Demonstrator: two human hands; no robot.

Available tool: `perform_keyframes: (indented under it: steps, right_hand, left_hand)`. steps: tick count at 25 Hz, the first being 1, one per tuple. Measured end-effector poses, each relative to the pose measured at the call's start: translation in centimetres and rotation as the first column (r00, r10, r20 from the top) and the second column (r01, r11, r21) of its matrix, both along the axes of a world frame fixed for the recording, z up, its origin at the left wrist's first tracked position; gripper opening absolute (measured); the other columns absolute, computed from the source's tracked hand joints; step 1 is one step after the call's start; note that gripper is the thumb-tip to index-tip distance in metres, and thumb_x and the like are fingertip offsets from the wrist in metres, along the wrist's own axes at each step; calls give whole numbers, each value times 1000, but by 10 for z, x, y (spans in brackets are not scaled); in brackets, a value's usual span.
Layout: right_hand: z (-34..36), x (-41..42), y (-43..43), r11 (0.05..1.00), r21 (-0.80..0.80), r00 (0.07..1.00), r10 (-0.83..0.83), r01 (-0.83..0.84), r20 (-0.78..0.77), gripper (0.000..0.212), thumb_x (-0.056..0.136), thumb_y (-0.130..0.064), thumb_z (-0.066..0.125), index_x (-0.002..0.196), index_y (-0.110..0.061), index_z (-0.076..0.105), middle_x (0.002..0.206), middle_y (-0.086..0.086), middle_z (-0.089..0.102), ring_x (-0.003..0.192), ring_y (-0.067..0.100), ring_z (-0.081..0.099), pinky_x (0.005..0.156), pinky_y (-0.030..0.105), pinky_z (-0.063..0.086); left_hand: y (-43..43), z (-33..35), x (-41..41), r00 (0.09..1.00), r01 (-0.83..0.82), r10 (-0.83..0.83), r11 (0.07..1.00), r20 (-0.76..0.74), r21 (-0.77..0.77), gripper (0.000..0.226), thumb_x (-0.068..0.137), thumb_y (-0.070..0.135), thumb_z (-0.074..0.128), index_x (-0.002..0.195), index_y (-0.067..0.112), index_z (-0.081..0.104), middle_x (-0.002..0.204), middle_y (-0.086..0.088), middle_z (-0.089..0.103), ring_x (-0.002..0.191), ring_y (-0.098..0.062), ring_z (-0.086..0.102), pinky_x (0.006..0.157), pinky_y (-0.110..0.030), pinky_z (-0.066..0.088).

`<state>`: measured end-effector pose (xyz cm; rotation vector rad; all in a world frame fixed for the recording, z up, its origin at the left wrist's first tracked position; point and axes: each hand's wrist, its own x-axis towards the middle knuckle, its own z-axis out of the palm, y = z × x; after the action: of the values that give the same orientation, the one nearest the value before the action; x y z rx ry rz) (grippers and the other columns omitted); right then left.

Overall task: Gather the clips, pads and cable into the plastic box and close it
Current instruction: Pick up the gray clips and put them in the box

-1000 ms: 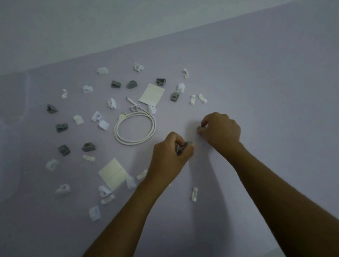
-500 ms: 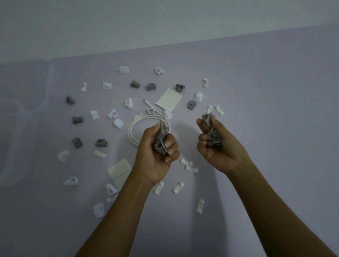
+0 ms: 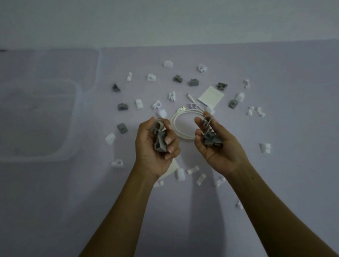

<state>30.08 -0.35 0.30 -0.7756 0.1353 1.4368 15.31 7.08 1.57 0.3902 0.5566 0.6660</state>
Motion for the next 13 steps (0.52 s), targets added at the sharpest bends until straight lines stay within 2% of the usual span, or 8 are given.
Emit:
perform_keyframes:
  steps: [8, 13]
  right_hand:
    - [10, -98, 45, 999, -37, 1000, -3, 3, -3, 22, 86, -20, 59, 104, -13, 68, 102, 10, 70, 77, 20, 68, 67, 30, 59]
    - [25, -166, 93, 999, -27, 999, 33, -34, -15, 16, 91, -16, 57, 100, -9, 68, 98, 14, 67, 72, 19, 67, 63, 24, 59]
  left_hand:
    - [52, 26, -106, 985, 77, -71, 997, -159, 32, 23, 87, 29, 43, 77, 13, 57, 50, 0, 47, 29, -9, 37, 32, -9, 23]
    - [112, 58, -186, 902, 100, -23, 983, -432, 156, 21, 91, 26, 45, 75, 15, 53, 57, -1, 47, 35, -10, 39, 35, -12, 24]
